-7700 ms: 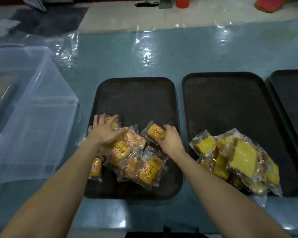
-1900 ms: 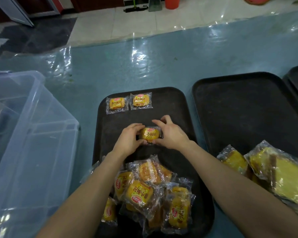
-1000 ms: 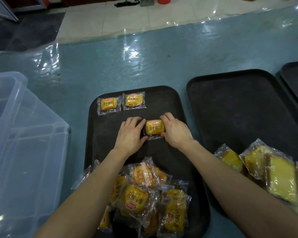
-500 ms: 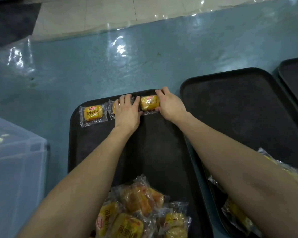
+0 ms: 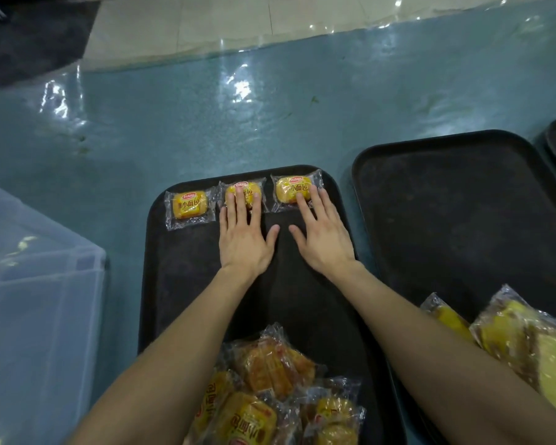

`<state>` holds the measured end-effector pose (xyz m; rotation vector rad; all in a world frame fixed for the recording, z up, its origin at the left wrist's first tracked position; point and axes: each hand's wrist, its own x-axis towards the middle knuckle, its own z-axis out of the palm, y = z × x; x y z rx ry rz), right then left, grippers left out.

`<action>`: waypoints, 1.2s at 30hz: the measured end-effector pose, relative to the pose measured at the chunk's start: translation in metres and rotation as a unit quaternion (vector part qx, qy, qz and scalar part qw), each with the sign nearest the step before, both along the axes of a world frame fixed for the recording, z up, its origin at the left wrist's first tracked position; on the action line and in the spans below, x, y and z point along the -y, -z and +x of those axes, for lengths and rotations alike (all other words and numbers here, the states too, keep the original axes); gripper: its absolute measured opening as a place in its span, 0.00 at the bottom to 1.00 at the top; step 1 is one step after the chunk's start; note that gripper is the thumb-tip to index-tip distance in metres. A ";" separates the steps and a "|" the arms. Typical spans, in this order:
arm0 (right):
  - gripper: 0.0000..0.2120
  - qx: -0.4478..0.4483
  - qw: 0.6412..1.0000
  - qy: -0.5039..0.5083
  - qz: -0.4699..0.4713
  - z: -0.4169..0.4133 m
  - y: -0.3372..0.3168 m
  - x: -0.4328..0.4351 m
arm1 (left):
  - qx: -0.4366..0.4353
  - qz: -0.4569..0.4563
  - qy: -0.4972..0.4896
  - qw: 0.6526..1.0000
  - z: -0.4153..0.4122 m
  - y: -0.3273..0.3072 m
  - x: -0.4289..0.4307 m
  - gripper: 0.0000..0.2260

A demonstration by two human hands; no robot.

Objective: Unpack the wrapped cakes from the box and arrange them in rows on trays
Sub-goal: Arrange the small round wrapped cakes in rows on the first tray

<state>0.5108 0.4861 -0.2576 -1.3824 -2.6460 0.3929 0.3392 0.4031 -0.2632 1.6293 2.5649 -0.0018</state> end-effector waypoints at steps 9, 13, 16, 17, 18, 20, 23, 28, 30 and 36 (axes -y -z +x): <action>0.33 -0.027 0.999 -0.014 0.009 0.017 -0.015 0.007 | 0.024 -0.006 0.020 0.999 -0.002 -0.010 0.011 0.35; 0.24 -0.070 0.997 -0.014 -0.022 0.027 -0.032 0.044 | 0.066 0.022 0.019 0.997 -0.007 -0.028 0.043 0.30; 0.13 -0.097 0.990 -0.046 -0.092 0.035 -0.043 0.079 | 0.097 0.054 -0.002 0.994 -0.008 -0.043 0.076 0.21; 0.12 -0.099 0.985 -0.055 -0.129 0.037 -0.044 0.090 | 0.117 0.050 -0.003 0.992 -0.008 -0.047 0.088 0.17; 0.12 -0.097 0.980 -0.062 -0.165 0.039 -0.045 0.100 | 0.156 0.032 -0.006 0.987 -0.009 -0.052 0.099 0.14; 0.14 -0.093 0.967 -0.066 -0.228 0.043 -0.042 0.120 | 0.302 -0.023 -0.030 0.953 -0.007 -0.064 0.120 0.15; 0.11 -0.106 0.948 -0.039 -0.296 0.051 -0.029 0.143 | 0.478 -0.109 -0.043 0.871 0.000 -0.086 0.144 0.17; 0.10 -0.125 0.921 0.008 -0.369 0.064 -0.035 0.153 | 0.431 -0.187 0.030 0.882 0.004 -0.102 0.160 0.06; 0.10 -0.126 0.916 0.016 -0.381 0.068 -0.038 0.150 | 0.424 -0.141 0.015 0.895 0.005 -0.110 0.159 0.04; 0.17 -0.317 0.810 0.168 -0.464 0.068 -0.046 0.134 | 0.462 0.142 -0.061 0.873 -0.003 -0.131 0.149 0.10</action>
